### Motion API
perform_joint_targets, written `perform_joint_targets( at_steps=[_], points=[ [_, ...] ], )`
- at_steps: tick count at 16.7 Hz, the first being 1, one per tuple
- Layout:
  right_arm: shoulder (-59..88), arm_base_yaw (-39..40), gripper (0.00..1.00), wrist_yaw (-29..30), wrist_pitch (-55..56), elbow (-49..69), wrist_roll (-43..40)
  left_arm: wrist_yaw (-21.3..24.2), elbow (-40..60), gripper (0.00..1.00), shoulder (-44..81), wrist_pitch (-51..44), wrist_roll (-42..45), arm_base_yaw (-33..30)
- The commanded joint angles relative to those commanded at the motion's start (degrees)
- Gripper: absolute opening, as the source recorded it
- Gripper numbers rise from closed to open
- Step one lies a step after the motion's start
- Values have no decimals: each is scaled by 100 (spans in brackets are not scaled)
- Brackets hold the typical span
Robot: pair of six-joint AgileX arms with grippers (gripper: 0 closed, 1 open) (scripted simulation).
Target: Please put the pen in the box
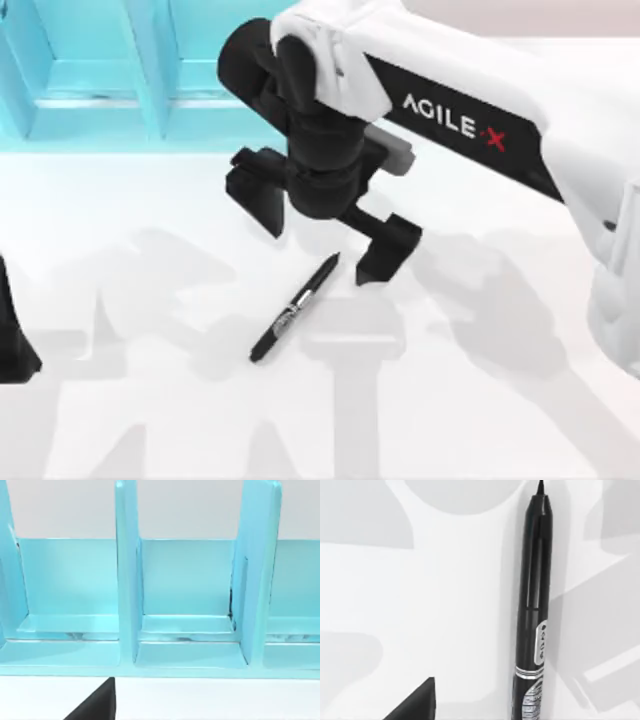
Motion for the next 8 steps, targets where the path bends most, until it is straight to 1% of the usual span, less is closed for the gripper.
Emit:
perform_joint_targets(
  at_steps=[2, 8],
  points=[
    [56, 115, 100, -69, -38, 178, 144, 0, 0, 100, 0, 0, 0, 0],
    [48, 96, 100, -65, -10, 147, 137, 0, 0, 100, 0, 0, 0, 0]
  ],
)
